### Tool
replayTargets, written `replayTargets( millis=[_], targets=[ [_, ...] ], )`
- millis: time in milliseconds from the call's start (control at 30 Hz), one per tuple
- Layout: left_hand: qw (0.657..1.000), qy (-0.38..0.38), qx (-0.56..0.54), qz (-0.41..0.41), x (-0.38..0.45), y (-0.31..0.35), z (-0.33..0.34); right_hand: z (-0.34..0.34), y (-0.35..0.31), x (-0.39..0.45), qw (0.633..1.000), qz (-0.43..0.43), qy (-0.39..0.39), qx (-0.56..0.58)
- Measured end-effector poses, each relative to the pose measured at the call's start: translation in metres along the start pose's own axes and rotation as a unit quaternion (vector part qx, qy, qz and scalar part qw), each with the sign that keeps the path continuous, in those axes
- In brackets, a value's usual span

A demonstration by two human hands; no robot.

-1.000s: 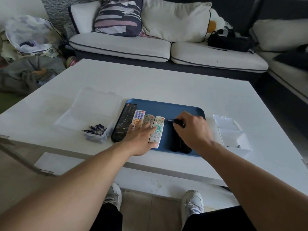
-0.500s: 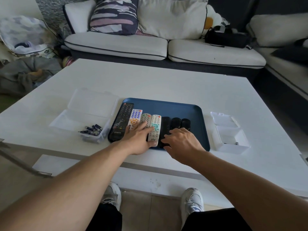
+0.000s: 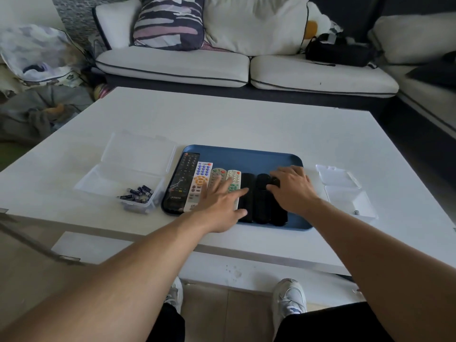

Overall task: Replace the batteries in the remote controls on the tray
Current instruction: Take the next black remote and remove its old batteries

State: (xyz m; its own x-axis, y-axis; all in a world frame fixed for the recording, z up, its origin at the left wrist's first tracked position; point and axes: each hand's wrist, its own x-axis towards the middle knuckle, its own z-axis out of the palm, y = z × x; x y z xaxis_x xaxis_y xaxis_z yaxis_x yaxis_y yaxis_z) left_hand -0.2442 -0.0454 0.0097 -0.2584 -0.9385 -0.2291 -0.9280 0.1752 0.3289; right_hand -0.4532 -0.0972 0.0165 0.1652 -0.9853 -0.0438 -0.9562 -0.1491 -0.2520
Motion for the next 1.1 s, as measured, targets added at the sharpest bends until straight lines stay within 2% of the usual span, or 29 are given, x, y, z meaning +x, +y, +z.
replayTargets(
  millis=[133, 300, 433, 633, 833, 967, 1100],
  targets=[
    [0.999, -0.024, 0.021, 0.005, 0.002, 0.008, 0.004, 0.001, 0.002, 0.016, 0.997, 0.009, -0.075, 0.032],
    [0.999, -0.036, 0.018, 0.009, 0.0, 0.015, 0.008, 0.002, 0.0, 0.029, 0.989, 0.009, -0.133, -0.066],
    [0.999, -0.041, 0.016, 0.009, -0.001, 0.02, 0.006, 0.005, 0.0, 0.037, 0.987, -0.004, -0.15, -0.064],
    [0.999, -0.044, 0.018, 0.012, 0.0, 0.027, 0.006, 0.002, -0.002, 0.035, 0.994, 0.006, -0.106, 0.004],
    [0.999, -0.035, 0.015, 0.007, -0.001, 0.029, 0.006, -0.012, -0.009, 0.021, 0.996, 0.014, -0.01, 0.087],
    [0.999, -0.011, -0.04, -0.001, -0.005, 0.035, 0.002, -0.021, -0.016, 0.012, 0.984, 0.032, 0.003, 0.178],
    [0.983, 0.079, -0.162, -0.027, -0.014, 0.05, -0.008, -0.042, -0.033, 0.001, 0.975, 0.018, 0.088, 0.201]
  ],
)
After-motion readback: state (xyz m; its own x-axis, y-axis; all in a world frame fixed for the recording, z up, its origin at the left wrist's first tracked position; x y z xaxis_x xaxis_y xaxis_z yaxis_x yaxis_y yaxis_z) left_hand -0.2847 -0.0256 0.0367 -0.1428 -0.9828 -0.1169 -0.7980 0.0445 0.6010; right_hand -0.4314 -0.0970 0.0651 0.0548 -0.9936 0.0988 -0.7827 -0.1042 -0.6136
